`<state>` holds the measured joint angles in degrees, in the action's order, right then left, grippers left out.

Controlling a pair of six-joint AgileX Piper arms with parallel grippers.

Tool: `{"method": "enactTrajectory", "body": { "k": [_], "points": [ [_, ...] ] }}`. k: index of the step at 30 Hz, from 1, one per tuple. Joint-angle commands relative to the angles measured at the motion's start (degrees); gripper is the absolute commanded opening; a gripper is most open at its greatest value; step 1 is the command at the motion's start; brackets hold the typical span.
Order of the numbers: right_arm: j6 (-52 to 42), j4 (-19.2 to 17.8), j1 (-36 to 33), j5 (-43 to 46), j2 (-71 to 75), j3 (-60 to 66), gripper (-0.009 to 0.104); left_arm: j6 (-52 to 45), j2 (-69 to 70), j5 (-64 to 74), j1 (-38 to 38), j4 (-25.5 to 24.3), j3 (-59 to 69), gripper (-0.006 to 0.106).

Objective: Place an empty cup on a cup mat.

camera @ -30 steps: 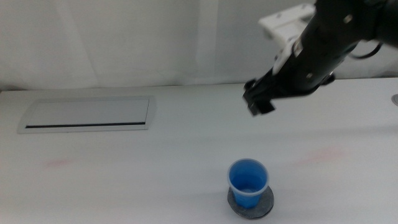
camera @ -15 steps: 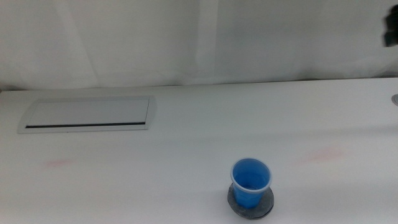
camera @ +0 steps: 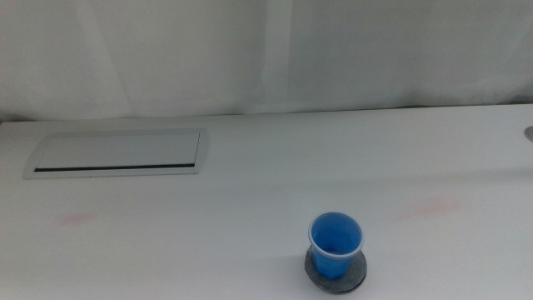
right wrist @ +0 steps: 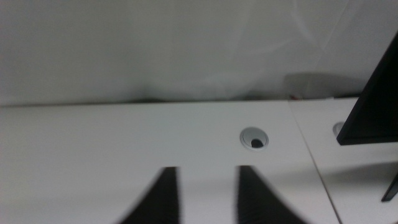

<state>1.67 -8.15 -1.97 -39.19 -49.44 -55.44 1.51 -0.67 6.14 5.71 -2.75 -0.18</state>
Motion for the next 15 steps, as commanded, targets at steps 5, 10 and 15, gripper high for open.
{"method": "enactTrajectory", "body": {
  "k": [5, 10, 15],
  "points": [
    [1.00, 2.57, 0.34, 8.28, 23.05, 15.68, -0.002, 0.25, 0.35, -0.54, -0.21, 0.12, 2.27, -0.003],
    [1.49, 4.27, 0.34, 8.29, 37.91, 21.87, -0.003, 0.25, 0.35, -0.54, -0.21, 0.12, 2.27, -0.003],
    [5.91, 9.74, 0.34, 5.01, 43.63, 26.33, -0.003, 0.25, 0.35, -0.54, -0.21, 0.12, 2.27, -0.003]
  ]
}}
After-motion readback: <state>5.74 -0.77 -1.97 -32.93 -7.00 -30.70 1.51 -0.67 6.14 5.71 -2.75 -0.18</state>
